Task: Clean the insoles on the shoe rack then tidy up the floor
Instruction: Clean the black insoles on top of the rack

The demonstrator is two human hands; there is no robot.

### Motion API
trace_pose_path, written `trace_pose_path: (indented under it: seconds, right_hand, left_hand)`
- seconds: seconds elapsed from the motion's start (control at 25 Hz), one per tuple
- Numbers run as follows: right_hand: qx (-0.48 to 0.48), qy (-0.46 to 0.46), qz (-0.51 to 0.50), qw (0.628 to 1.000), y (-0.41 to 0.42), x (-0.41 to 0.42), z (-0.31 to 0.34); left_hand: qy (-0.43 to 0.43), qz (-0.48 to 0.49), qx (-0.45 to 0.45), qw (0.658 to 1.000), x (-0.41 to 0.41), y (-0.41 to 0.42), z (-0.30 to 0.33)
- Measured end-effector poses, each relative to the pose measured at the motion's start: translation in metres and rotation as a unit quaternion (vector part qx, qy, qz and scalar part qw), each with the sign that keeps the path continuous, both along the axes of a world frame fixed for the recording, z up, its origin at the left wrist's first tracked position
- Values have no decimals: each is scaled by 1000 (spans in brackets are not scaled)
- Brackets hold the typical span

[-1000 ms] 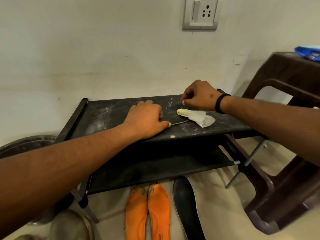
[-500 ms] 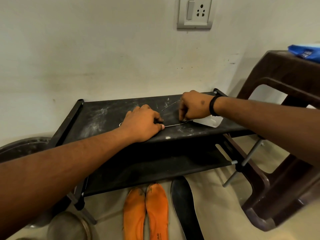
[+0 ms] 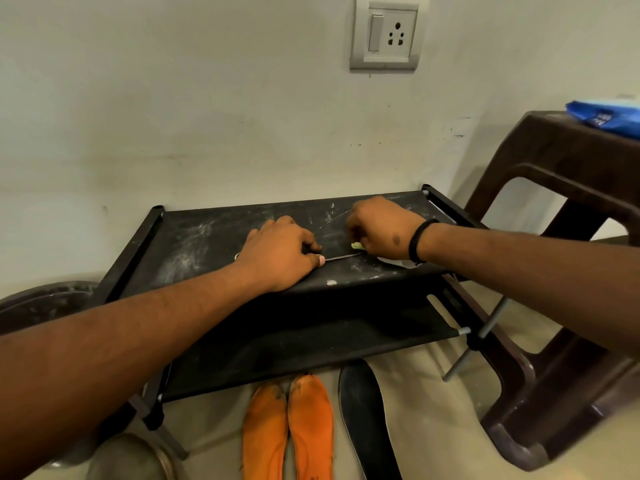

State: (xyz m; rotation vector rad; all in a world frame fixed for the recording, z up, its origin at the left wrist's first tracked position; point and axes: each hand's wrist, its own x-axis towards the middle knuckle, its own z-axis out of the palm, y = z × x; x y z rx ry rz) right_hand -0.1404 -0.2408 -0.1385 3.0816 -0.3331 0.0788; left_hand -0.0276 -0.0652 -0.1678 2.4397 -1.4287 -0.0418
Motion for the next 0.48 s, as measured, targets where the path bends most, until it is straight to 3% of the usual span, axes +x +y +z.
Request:
trace_pose_path:
  seconds: [0.2, 0.48]
  right_hand:
    - [-2, 104, -7, 995, 14, 1, 13]
    - [-23, 43, -88, 995, -11, 4, 10]
  left_hand:
    - [-2, -2, -6, 1000, 0, 0, -1]
    - [7, 0, -11, 1000, -1, 1, 0]
